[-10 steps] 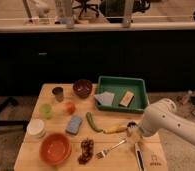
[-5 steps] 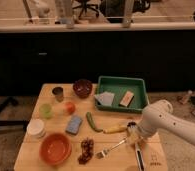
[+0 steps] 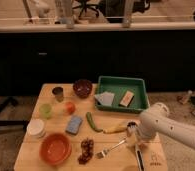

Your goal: Place brush in red bowl

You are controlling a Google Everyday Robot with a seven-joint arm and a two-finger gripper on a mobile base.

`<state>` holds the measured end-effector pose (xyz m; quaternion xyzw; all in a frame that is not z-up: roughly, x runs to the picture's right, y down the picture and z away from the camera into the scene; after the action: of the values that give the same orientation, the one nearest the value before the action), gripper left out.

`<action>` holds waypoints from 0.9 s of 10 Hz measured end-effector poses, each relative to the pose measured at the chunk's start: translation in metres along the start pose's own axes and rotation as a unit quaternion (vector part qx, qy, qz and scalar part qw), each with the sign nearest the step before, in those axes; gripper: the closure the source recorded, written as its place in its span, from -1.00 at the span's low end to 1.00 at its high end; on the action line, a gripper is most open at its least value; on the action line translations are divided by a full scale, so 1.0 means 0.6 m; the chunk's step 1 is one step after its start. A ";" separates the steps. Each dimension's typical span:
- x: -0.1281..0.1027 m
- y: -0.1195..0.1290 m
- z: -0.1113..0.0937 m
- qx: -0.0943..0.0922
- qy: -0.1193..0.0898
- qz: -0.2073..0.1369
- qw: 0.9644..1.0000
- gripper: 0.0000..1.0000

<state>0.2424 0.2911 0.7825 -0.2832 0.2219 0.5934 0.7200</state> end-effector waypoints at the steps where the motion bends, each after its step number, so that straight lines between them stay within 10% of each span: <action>1: 0.000 -0.001 0.001 0.001 -0.001 0.001 1.000 -0.60; 9: -0.005 0.008 0.034 0.008 0.017 -0.004 1.000 -0.60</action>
<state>0.2365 0.3030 0.7987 -0.2885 0.2381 0.5836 0.7208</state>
